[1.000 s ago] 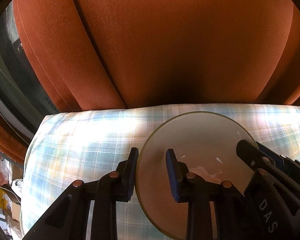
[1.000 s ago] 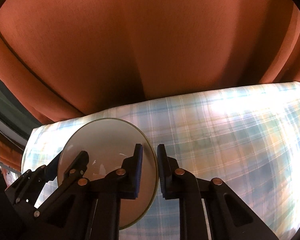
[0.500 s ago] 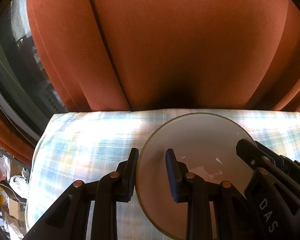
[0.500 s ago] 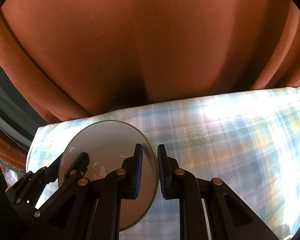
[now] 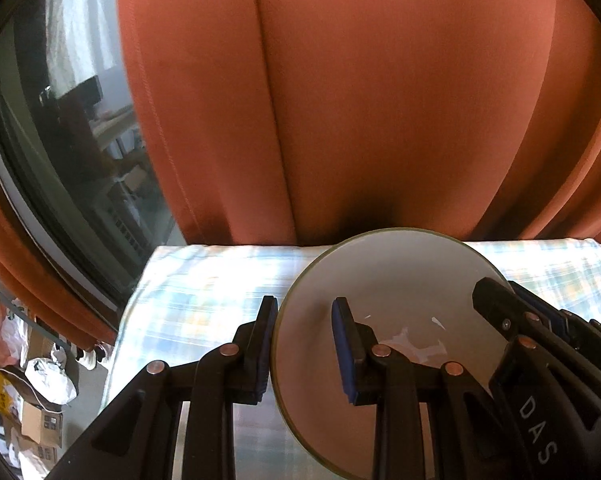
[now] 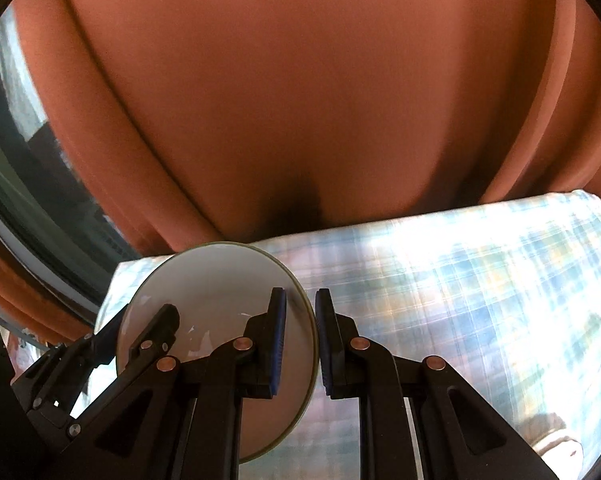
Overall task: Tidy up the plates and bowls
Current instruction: 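Lift the plain plates with both tools and carry them toward the flowered stack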
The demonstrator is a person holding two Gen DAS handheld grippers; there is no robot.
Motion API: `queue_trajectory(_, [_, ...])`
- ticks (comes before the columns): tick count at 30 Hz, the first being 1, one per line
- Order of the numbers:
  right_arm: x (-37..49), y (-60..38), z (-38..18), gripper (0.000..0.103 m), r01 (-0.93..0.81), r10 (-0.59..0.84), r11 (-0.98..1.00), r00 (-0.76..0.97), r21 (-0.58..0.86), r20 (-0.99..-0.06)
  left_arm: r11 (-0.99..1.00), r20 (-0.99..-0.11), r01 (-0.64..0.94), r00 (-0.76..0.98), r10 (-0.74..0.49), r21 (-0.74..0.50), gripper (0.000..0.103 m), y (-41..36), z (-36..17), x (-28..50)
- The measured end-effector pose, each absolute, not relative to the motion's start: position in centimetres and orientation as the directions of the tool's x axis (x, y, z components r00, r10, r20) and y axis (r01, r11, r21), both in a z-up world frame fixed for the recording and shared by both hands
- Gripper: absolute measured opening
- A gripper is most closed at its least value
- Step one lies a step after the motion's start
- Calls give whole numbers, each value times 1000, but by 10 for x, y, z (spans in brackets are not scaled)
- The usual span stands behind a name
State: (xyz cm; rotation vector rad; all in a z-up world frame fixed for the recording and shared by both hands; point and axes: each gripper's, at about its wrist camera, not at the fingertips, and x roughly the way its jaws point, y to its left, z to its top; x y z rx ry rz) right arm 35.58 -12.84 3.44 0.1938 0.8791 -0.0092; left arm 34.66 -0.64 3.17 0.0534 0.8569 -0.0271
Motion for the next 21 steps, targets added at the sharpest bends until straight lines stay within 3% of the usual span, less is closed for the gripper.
queue_trajectory(21, [232,-68,94,19,145,-30,984,699,102,-714,991,-712,126,692,-118,-42,26,49,63,250])
